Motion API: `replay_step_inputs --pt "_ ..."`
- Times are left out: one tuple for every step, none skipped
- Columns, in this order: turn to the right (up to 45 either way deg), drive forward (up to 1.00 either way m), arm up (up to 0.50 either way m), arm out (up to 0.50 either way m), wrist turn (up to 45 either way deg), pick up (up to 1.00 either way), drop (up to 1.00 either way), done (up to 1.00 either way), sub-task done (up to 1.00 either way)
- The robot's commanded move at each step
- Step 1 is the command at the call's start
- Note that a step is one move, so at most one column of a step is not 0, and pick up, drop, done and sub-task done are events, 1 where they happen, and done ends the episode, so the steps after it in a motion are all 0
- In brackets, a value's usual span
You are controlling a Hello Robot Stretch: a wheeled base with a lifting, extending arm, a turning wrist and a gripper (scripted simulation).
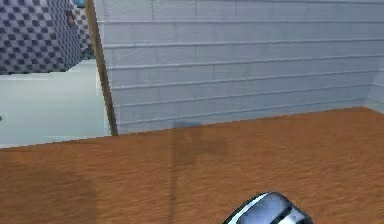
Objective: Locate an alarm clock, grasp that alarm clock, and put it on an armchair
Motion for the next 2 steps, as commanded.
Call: replay_step_inputs --pt "45.0 0.0 0.0 0.0 0.0 0.0 0.0 0.0 0.0" --pt "45.0 0.0 0.0 0.0 0.0 0.0 0.0 0.0 0.0"
